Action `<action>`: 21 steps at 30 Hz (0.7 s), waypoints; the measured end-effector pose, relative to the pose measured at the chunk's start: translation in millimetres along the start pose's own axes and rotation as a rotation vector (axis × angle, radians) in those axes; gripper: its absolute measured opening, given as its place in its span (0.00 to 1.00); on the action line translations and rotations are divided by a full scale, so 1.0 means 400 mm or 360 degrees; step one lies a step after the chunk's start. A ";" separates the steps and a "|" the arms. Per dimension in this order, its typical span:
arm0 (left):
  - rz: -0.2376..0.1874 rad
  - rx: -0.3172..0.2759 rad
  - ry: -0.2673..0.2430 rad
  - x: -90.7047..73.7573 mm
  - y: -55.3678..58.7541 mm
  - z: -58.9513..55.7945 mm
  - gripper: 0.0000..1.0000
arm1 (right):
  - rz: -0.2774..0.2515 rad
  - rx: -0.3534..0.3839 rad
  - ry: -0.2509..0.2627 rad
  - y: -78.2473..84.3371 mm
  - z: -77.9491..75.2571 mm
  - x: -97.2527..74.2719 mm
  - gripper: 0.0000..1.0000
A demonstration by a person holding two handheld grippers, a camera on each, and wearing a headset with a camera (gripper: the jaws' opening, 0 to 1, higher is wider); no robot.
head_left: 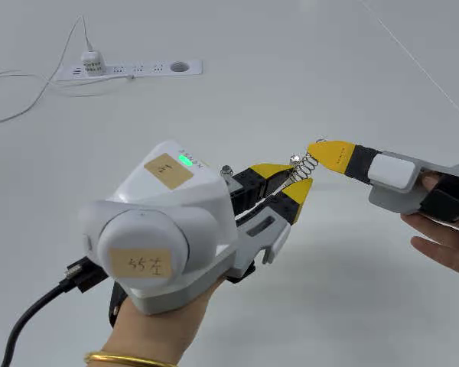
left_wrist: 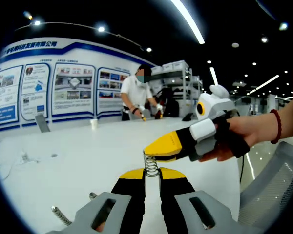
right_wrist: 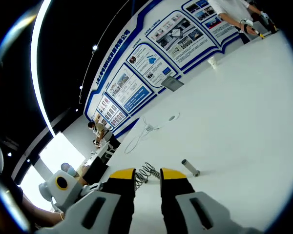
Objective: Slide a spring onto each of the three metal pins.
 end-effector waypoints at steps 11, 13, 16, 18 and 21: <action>0.0002 0.0028 0.0011 -0.007 -0.002 -0.001 0.10 | 0.0014 0.0163 -0.0078 -0.003 0.010 0.004 0.15; 0.0012 0.0028 0.0010 -0.007 0.000 -0.001 0.10 | 0.0026 0.0188 -0.0103 -0.002 0.012 0.003 0.14; 0.0039 0.0035 0.0001 -0.007 0.004 -0.003 0.10 | 0.0035 0.0159 -0.0093 -0.001 0.013 0.005 0.13; 0.0053 0.0041 -0.0003 -0.007 0.008 -0.003 0.10 | 0.0035 0.0139 -0.0090 0.000 0.015 0.005 0.13; 0.0069 0.0039 -0.0011 -0.007 0.010 -0.003 0.11 | 0.0040 0.0126 -0.0093 0.001 0.017 0.006 0.13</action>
Point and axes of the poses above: the centre of the closed fingertips' face, and the gripper's own axes: x roughly forward along the fingers, z roughly to its left, y roughly out of its underside, the point moved 10 cm from there along -x, roughly backward along the fingers, and after that the axes turned 13 degrees about y, right-handed, at the moved point
